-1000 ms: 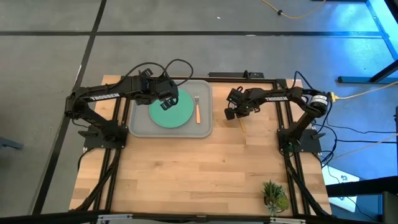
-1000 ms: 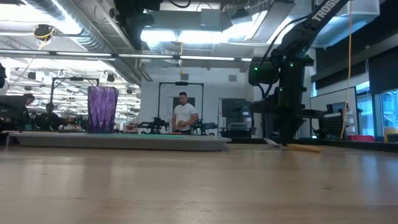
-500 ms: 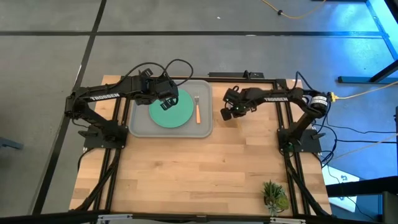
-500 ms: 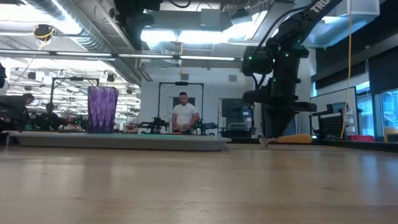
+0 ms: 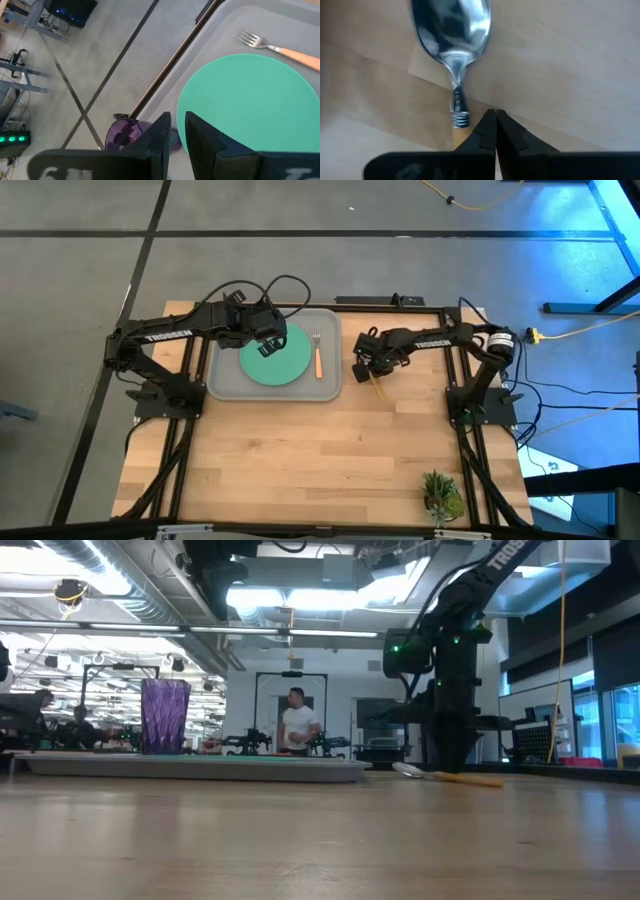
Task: Pick and place plate/cup/fork/spoon on tray
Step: Put the orange spoon on the right side of the light orange fork
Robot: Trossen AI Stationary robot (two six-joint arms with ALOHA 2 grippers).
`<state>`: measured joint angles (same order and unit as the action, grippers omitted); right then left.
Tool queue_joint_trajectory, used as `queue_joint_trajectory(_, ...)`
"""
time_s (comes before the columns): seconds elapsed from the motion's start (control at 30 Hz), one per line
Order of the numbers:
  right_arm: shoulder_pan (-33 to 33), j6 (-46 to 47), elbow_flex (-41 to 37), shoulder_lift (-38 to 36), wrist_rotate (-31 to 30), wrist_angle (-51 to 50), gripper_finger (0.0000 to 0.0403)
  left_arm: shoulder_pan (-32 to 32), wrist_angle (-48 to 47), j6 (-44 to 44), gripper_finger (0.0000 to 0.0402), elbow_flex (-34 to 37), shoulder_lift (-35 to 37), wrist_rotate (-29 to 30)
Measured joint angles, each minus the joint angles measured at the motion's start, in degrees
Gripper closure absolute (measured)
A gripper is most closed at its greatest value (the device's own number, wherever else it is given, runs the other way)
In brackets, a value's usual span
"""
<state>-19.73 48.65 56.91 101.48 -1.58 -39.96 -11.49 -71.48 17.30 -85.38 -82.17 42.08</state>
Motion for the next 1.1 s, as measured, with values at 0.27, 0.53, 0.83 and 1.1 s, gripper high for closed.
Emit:
queue_joint_trajectory(0.27,0.0,-0.48,0.03,0.34,-0.24,0.65,0.0403,-0.01,0.0,0.0,0.0351,0.0,0.0,-0.01)
queue_joint_trajectory(0.53,-2.97,2.66,1.38,-0.71,8.98,-0.55,0.0381,0.0,0.0,0.0,0.0351,0.0,0.0,-0.02)
queue_joint_trajectory(0.83,-3.09,0.03,1.85,-0.71,10.38,-0.07,0.0378,-0.01,0.0,0.0,0.0351,0.0,0.0,-0.01)
queue_joint_trajectory(1.1,-3.38,-1.1,3.82,-0.75,7.81,-2.63,0.0395,-0.02,0.0,0.0,0.0351,0.0,0.0,-0.02)
